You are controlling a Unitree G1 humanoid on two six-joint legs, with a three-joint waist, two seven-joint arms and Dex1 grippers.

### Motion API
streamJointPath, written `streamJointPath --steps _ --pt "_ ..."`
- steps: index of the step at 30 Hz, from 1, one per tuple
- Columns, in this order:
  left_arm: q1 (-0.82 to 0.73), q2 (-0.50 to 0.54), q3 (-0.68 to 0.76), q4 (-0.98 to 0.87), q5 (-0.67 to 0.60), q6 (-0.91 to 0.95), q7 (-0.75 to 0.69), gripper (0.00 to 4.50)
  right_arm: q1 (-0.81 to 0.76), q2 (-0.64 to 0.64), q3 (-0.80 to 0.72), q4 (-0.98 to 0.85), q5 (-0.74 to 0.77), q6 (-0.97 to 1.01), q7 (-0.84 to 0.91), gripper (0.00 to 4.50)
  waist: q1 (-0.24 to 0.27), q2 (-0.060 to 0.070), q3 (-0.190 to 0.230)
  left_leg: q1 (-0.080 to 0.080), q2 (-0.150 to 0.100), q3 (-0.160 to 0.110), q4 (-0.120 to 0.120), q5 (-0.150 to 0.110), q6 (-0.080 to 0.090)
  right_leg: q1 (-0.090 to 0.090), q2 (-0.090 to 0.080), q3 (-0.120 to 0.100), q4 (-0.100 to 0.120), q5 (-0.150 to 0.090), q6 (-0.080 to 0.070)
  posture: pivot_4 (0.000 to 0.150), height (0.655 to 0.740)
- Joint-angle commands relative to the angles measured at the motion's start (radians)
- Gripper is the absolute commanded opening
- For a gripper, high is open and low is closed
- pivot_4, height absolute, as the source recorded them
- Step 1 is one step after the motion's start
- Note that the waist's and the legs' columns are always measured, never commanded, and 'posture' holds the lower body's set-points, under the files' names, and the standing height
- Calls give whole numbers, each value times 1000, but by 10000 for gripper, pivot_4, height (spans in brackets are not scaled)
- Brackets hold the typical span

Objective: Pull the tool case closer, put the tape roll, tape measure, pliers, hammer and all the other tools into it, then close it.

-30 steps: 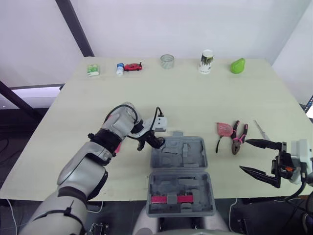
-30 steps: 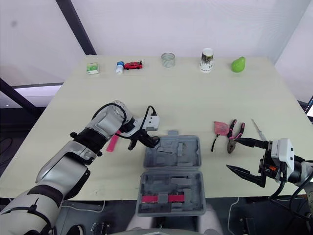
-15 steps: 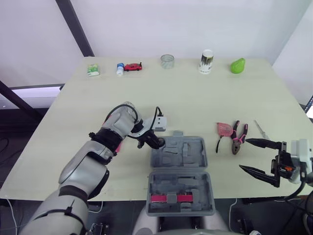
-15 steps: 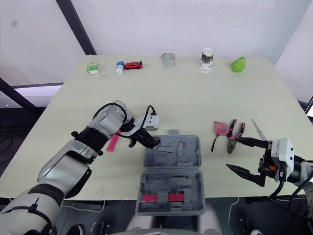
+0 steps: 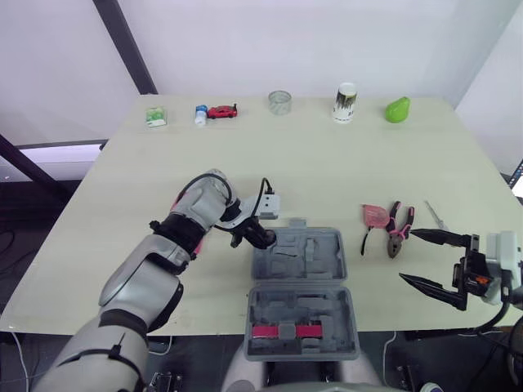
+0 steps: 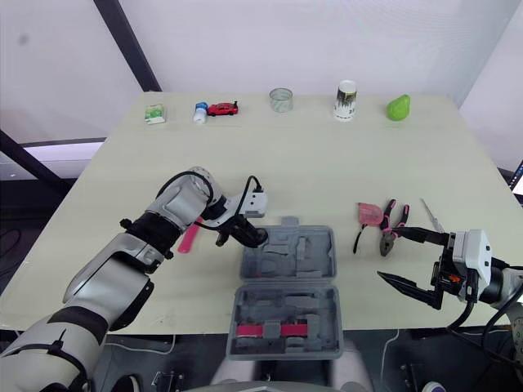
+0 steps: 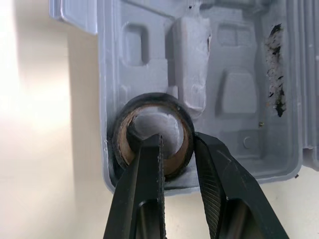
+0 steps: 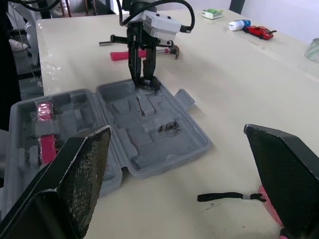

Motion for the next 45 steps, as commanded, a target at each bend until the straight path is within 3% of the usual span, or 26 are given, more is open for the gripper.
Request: streamJointPath --steps 1,3,6,9,24,30,39,43,45 --pt "-23 11 9 -37 -7 -1 -30 10066 -9 4 -11 -5 8 -16 0 45000 0 0 0 0 0 0 0 0 0 0 0 0 0 0 0 1500 7400" --pt "-23 11 9 -26 -2 -13 -19 10066 -12 6 -8 -4 6 -17 -1 45000 0 0 0 0 0 0 0 0 0 0 0 0 0 0 0 1500 7400" --pt "-25 9 4 -7 12 -38 1 16087 -13 9 -8 0 4 -19 1 45000 0 0 0 0 0 0 0 0 0 0 0 0 0 0 0 1500 7400" --pt "-29 8 8 5 11 -59 2 28345 -20 11 -6 5 1 -19 -1 45000 0 0 0 0 0 0 0 0 0 0 0 0 0 0 0 1500 7400" --pt "-48 29 52 -127 -57 -14 -36 28345 -33 16 -1 11 -6 -23 -8 45000 0 0 0 0 0 0 0 0 0 0 0 0 0 0 0 1500 7400" --pt "10 17 166 -148 -203 -10 -22 28345 -32 23 3 6 -11 -25 -14 45000 -3 0 0 0 0 0 0 0 0 0 0 0 0 0 0 1500 7400" --pt "268 41 425 -252 -505 35 -16 28345 -27 60 13 -3 -30 -49 -52 45000 -3 0 0 0 2 0 0 0 0 0 0 0 0 0 0 1500 7400" --pt "281 64 424 -212 -512 1 -39 28345 -47 74 29 2 -41 -60 -68 45000 3 0 0 0 2 0 1 0 0 0 -1 -1 1 0 0 1500 7400" --pt "263 61 425 -185 -518 -19 -39 23045 -51 83 34 5 -48 -71 -78 45000 3 0 0 0 1 0 1 0 0 0 -1 0 1 0 0 1500 7400"
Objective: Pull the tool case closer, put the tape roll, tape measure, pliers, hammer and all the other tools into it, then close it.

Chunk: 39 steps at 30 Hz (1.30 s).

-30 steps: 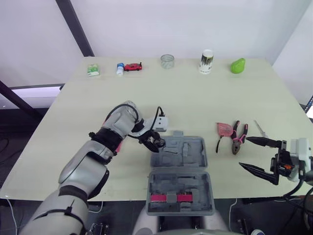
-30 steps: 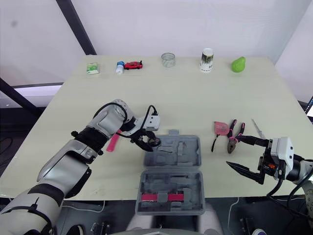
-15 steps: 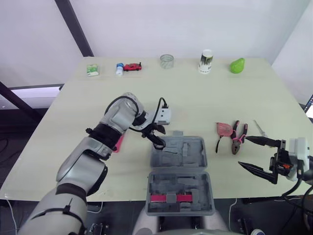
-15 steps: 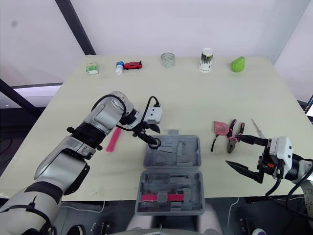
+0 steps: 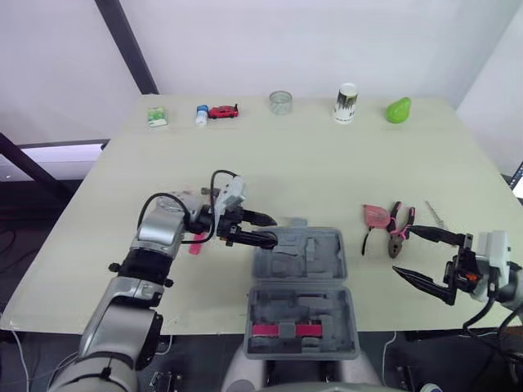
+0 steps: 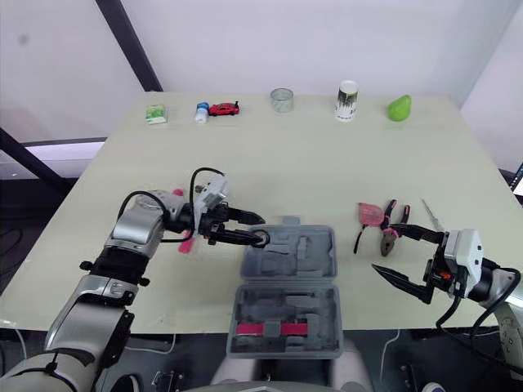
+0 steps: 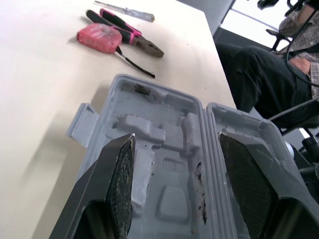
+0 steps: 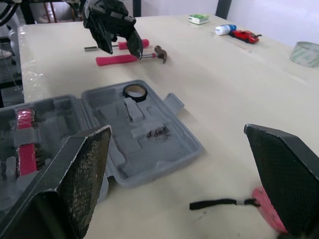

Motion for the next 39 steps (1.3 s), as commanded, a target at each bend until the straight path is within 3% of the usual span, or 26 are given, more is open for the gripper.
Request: streamJointPath --steps 1,2,3,5,14,24,39 --pt "-41 -2 18 31 -24 -40 -28 21250 -5 10 -7 -18 -3 -32 -19 45000 0 0 0 0 0 0 0 0 0 0 0 0 0 0 0 1500 7400" --pt "-49 -5 20 43 -26 -46 -23 13820 -5 12 -5 -17 -5 -35 -21 45000 0 0 0 0 -1 0 0 0 0 0 0 0 0 0 0 1500 7400" --pt "-56 -5 17 55 -22 -63 -25 9838 -3 15 -3 -17 -8 -39 -24 45000 -1 0 0 0 -1 0 0 0 0 0 0 0 0 0 0 1500 7400" --pt "-75 -4 8 96 -11 -98 -38 7699 7 30 -1 -25 -14 -49 -37 45000 -2 0 0 0 -1 0 0 0 0 0 0 0 0 0 0 1500 7400" --pt "-168 -32 -46 351 77 -338 -49 7699 52 78 27 -81 -33 -73 -88 45000 -4 0 0 0 -1 0 0 0 0 0 0 0 0 0 0 1500 7400" --pt "-166 -104 -26 535 124 -628 3 7699 43 79 36 -78 -37 -82 -100 45000 -3 0 0 0 -1 0 0 0 0 0 0 0 0 0 0 1500 7400" --pt "-171 -168 -5 776 229 -815 156 7699 22 80 57 -97 16 -63 -93 45000 -3 0 0 0 -1 0 0 0 0 0 0 0 0 0 0 1500 7400"
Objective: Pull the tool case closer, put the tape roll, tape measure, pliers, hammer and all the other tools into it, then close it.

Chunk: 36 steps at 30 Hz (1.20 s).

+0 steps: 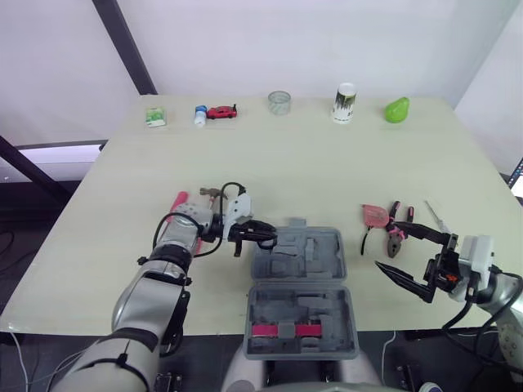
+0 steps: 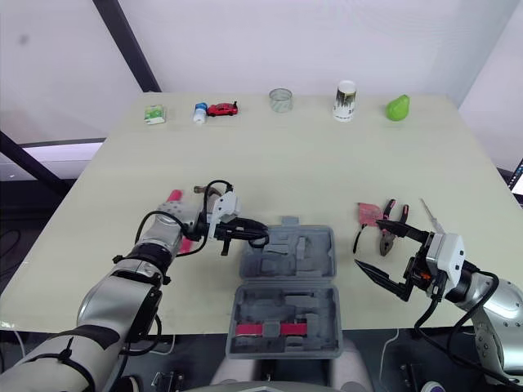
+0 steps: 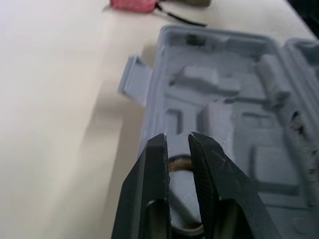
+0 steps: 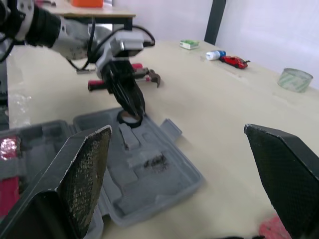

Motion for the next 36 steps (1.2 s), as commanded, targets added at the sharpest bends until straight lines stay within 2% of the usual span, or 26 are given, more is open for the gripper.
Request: streamJointPath --steps 1,8,15,21,25,29,36 --pt "-6 -5 6 24 34 -42 24 7699 0 -10 -10 -36 24 -2 6 45000 0 0 0 0 0 0 0 0 0 0 0 0 0 0 0 1500 7400" --pt "26 -11 -30 36 106 -92 38 7699 9 -22 -6 -46 17 0 8 45000 0 0 0 0 0 0 0 0 0 0 0 0 0 0 0 1500 7400" --pt "43 -15 -20 33 113 -104 50 7699 11 -30 5 -45 10 0 8 45000 1 1 -1 1 0 0 0 0 0 1 0 0 0 0 0 1500 7400" --pt "33 -2 26 -15 65 -119 54 7699 -6 -28 16 -26 14 -1 19 45000 0 1 -1 2 0 0 0 0 0 1 0 0 0 0 0 1500 7400" --pt "60 17 87 -144 -30 -49 -3 7699 -14 -26 18 -15 22 4 30 45000 -1 1 -1 1 0 0 0 0 0 1 0 0 0 0 0 1500 7400" --pt "138 48 138 -315 -105 57 11 7699 -22 -23 19 17 17 4 33 45000 -2 1 -1 1 1 0 0 0 0 1 0 0 0 0 0 1500 7400" --pt "478 157 323 -811 -298 399 181 7699 -2 -12 -55 137 -22 3 -53 45000 -14 1 -1 1 4 0 -2 0 0 0 -2 1 0 0 0 1500 7400"
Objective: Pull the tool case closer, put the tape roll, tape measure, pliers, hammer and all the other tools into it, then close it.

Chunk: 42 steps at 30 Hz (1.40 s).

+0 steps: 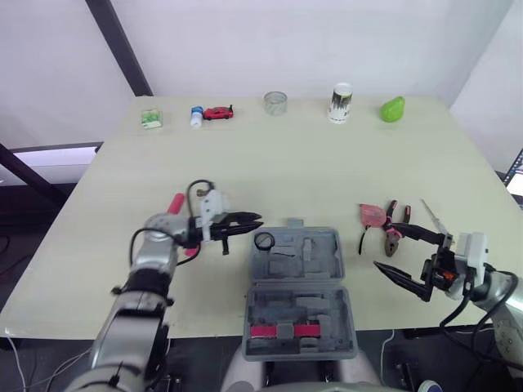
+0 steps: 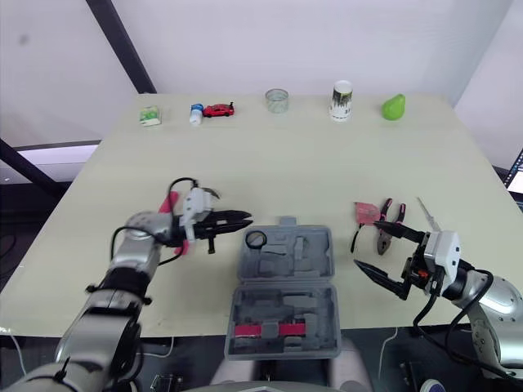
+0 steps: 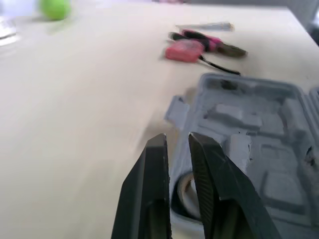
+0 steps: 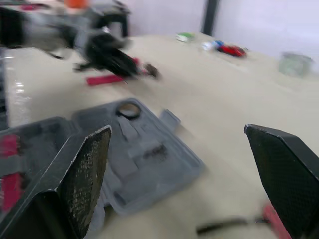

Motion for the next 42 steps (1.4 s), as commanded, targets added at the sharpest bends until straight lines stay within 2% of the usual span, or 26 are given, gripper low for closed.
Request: streamJointPath --steps 1,3,6,7,9,17,22,29,32,42 --pt "128 55 105 -233 -104 157 86 9924 13 -4 -70 42 -32 -23 -62 45000 -1 0 0 0 0 0 0 0 0 0 0 0 0 0 0 1500 7400" --pt "239 85 160 -323 -130 211 133 15229 30 -6 -103 78 -36 -22 -86 45000 -2 0 0 1 0 0 0 0 0 0 -2 0 0 0 0 1500 7400" --pt "396 117 226 -416 -141 239 177 29686 57 -3 -154 127 -24 -21 -105 45000 -2 1 0 1 -1 1 -2 0 0 0 -3 0 0 0 0 1500 7400" --pt "446 120 254 -436 -147 244 197 36256 71 -6 -166 147 -31 -33 -102 45000 1 1 0 2 -1 1 -3 0 0 1 -4 0 0 0 0 1500 7400" --pt "535 118 318 -440 -151 233 230 44410 100 -5 -195 178 -28 -40 -99 45000 4 1 0 2 -1 1 -3 0 0 1 -4 0 -1 0 0 1500 7400" --pt "794 72 490 -423 -176 192 309 44410 178 4 -333 317 -9 -101 -108 45000 4 1 -1 4 -1 2 -3 0 0 2 -4 1 -2 0 -1 1500 7400" --pt "876 38 535 -392 -177 158 339 44410 225 13 -395 401 0 -136 -94 45000 8 1 -1 4 -1 3 -4 0 0 2 -4 1 -2 -2 -4 1500 7400" --pt "911 21 541 -413 -187 159 358 44410 236 8 -424 464 4 -164 -82 45000 11 1 -1 16 0 6 -6 -1 0 12 -5 3 -4 -3 -5 1500 7400" --pt "910 23 527 -438 -188 171 367 44410 228 4 -419 474 0 -171 -76 45000 11 1 -1 16 0 6 -6 -1 0 12 -10 3 -4 -3 -5 1500 7400" --pt "872 54 517 -500 -191 209 379 44410 184 5 -387 454 5 -165 -53 45000 12 1 -1 16 0 6 -6 -1 0 12 -11 3 -4 -3 -5 1500 7400"
